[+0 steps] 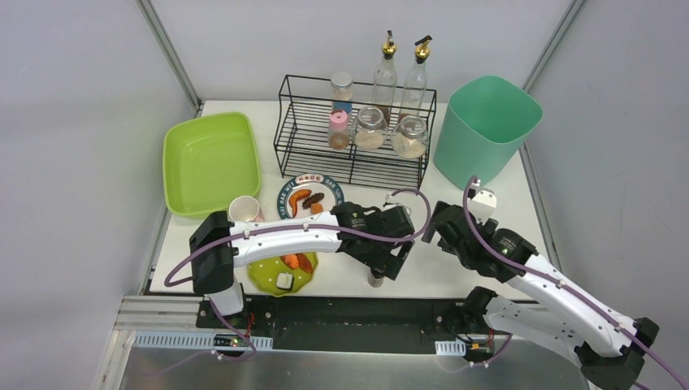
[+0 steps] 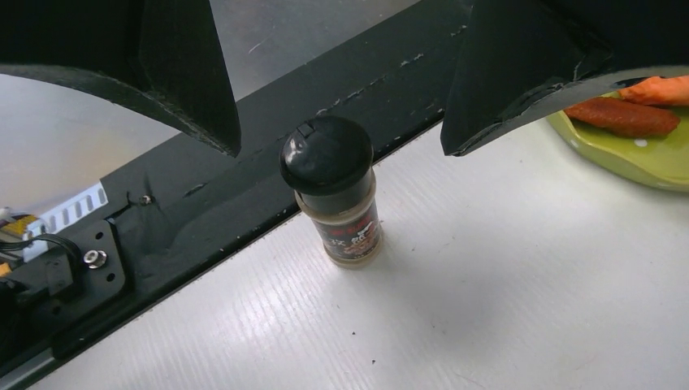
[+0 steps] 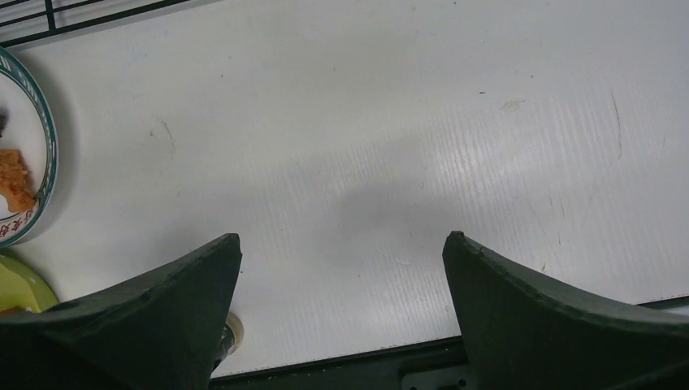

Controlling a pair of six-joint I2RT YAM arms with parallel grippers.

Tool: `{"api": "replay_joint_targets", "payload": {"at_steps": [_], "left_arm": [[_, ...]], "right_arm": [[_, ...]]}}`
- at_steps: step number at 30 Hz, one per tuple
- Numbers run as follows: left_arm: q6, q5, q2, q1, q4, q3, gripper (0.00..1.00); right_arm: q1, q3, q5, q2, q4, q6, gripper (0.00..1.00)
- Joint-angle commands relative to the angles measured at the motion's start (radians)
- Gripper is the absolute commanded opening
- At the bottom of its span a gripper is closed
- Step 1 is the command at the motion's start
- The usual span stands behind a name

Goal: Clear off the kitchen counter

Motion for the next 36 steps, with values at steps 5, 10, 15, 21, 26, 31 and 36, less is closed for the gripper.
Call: {"api": "replay_joint_targets", "payload": {"at_steps": [5, 10, 15, 21, 26, 31, 36], "left_arm": [[-0.039, -0.037, 0.053, -0.013, 0.001, 0.037, 0.93], [-0.037, -0.023, 0.076, -0.017, -0.001, 0.048, 0.85], [-0.037, -0.012, 0.087, -0.025, 0.0, 0.057, 0.76], [-0.041, -0.018, 0.081, -0.025, 0.0, 0.057, 0.56], [-0.038, -0.016, 0.073, -0.026, -0.001, 0.057, 0.29], [-0.025, -0.06, 0.038, -0.025, -0.023, 0.056, 0.12], [0.013, -0.145, -0.007, -0.016, -0.105, 0.123, 0.0]], "right_arm": [[-0.019, -0.016, -0.025, -0.031, 0.034, -0.03, 0.99], [-0.025, -0.029, -0.035, -0.033, 0.042, -0.031, 0.99], [-0.028, -0.035, -0.047, -0.033, 0.053, -0.035, 0.99], [-0.031, -0.055, -0.056, -0.037, 0.064, -0.034, 0.99], [-0.033, -0.073, -0.064, -0.043, 0.072, -0.027, 0.99], [-0.035, -0.076, -0.068, -0.047, 0.076, -0.026, 0.99], [-0.034, -0.081, -0.07, -0.043, 0.091, -0.028, 0.99]]}}
